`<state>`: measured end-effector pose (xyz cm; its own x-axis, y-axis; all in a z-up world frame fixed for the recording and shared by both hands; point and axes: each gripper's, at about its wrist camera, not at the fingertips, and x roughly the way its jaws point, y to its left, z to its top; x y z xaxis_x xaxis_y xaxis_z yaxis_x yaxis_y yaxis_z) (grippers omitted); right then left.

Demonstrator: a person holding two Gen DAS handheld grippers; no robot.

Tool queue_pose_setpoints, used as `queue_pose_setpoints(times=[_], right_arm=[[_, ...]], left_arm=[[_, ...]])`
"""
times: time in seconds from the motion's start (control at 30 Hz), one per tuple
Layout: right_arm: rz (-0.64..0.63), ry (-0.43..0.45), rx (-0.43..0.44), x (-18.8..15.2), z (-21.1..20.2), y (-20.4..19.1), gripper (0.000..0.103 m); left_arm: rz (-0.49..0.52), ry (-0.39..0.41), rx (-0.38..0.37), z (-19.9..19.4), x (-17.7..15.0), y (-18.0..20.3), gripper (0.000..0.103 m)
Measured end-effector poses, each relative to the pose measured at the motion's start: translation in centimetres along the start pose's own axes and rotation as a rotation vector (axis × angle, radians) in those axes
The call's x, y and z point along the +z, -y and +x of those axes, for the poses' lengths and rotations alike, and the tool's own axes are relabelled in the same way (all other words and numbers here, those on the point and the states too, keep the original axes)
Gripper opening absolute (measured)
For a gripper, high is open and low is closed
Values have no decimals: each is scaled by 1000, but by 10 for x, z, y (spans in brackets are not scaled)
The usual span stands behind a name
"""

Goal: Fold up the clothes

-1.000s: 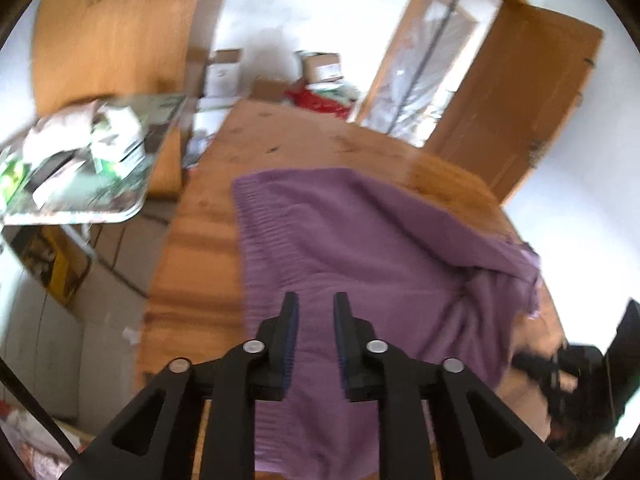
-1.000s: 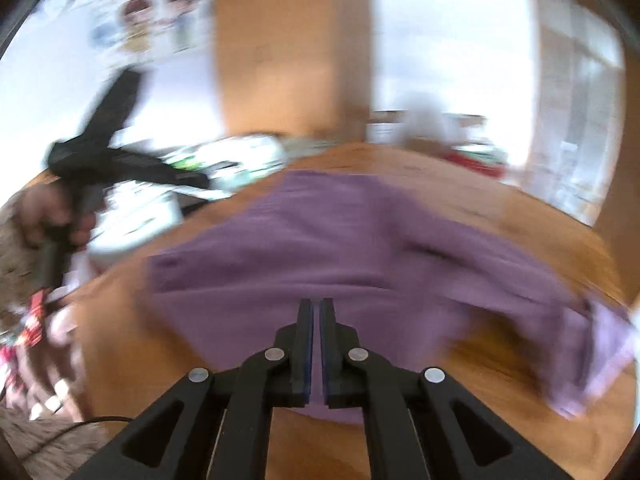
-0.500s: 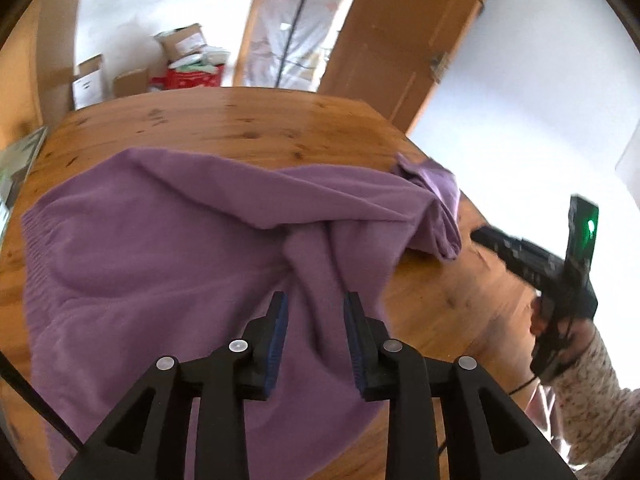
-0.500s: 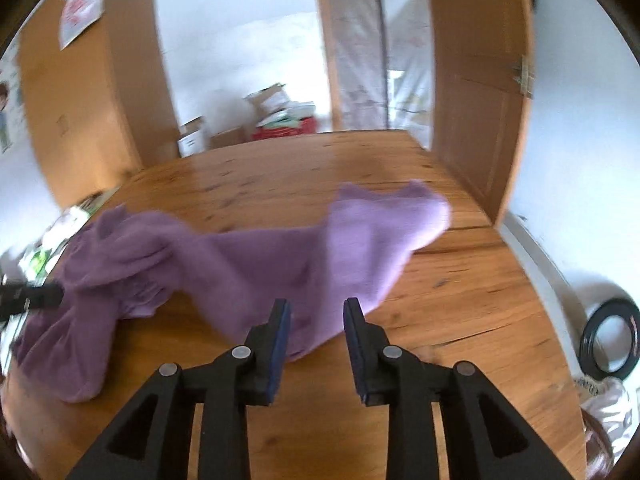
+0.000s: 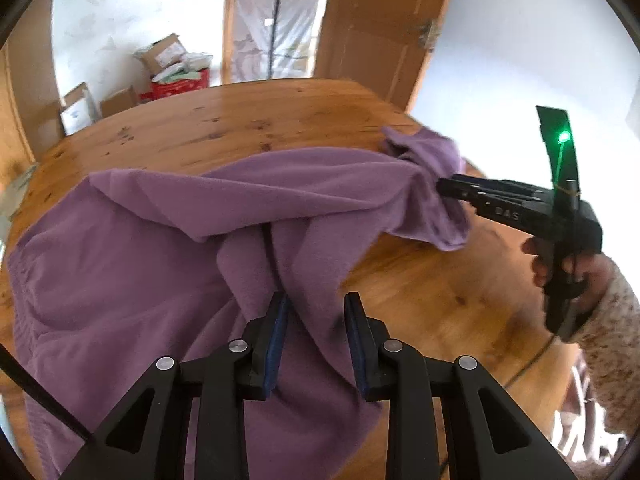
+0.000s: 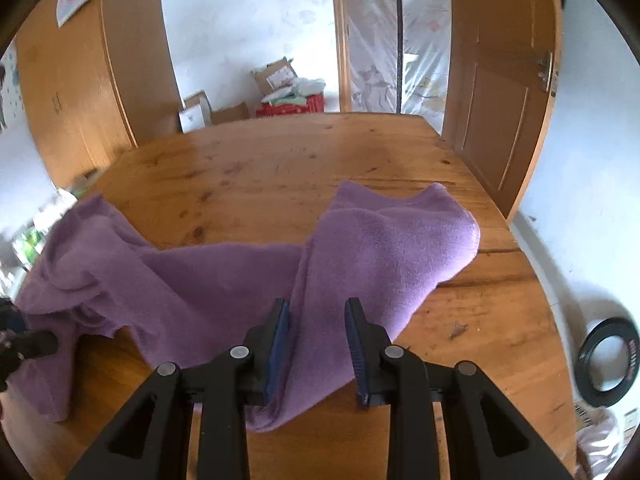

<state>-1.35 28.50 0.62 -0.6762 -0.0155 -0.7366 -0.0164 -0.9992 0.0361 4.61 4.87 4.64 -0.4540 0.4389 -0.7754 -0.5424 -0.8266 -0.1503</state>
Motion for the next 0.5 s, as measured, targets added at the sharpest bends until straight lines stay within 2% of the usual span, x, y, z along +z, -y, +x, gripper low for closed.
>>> queue_pose_setpoints(times=[0.03, 0.13, 0.2, 0.23, 0.3, 0.4, 0.5], right_arm=[[1, -12, -5, 1, 5, 1, 29], [22, -62, -41, 3, 18, 5, 29], [47, -54, -8, 2, 16, 10, 29], [46, -53, -6, 2, 15, 11, 26], [46, -51, -3, 0, 13, 13, 7], [53, -27, -6, -2, 2, 19, 6], [92, 18, -17, -2, -17, 32, 6]], left_arm=[[-6, -3, 8, 3, 1, 0, 30], [-51, -18, -55, 9, 5, -6, 30], [-69, -14, -63, 12, 5, -8, 30], [-78, -12, -67, 13, 5, -9, 30], [-96, -9, -76, 15, 5, -11, 30], [-122, -3, -88, 19, 5, -14, 29], [-80, 5, -100, 16, 3, -9, 14]])
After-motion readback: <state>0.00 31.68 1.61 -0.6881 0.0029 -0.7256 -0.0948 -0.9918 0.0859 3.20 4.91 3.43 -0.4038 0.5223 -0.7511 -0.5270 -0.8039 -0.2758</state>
